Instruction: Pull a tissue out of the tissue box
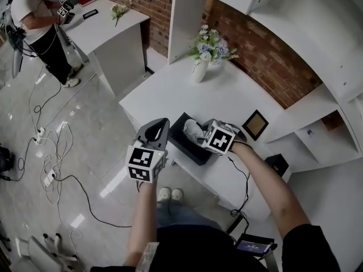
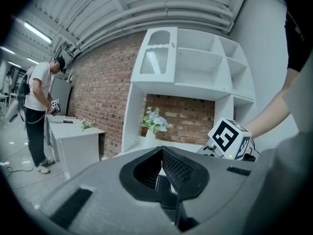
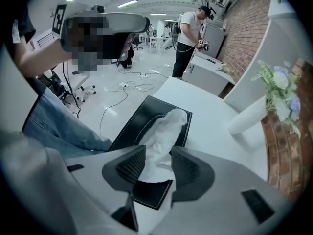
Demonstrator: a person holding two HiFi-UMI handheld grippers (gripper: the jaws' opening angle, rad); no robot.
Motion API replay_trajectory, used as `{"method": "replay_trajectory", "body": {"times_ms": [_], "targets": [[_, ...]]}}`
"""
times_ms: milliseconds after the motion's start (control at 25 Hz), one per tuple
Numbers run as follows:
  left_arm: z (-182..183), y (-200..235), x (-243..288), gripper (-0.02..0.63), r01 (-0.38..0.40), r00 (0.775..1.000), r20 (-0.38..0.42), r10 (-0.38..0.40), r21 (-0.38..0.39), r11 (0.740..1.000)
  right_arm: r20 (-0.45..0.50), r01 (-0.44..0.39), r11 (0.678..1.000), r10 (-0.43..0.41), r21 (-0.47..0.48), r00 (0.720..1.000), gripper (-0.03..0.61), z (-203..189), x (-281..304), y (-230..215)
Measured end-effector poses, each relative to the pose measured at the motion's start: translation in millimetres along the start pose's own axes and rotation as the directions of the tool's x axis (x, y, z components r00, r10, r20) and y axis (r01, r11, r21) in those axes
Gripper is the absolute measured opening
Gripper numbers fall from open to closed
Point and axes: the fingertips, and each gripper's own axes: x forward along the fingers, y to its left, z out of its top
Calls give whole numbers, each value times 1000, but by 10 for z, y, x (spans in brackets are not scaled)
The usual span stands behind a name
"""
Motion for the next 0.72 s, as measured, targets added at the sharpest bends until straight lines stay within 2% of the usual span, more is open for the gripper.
{"method": "replay_trajectory", "body": {"times_ms": [160,240,480,720], "targets": [[-1,25,-27,9,-4,1000,-1,4,0,1000,6,26,1000,-26,8,1000,89,15,38,-11],[-13,35,-34,9,-7,1000,-5,7,-1,1000,18,48,999,-48,5,999,17,33,32,-37],[-22,52,-37,9,-10,1000,-6,10,2,1000,37,68,998,-67,-4,997,3,84,-3,-60],[6,37,-9,9,2,1000,-2,-2,3,1000,70,121,993,-121,10,990,1,135,-154,-178]]}}
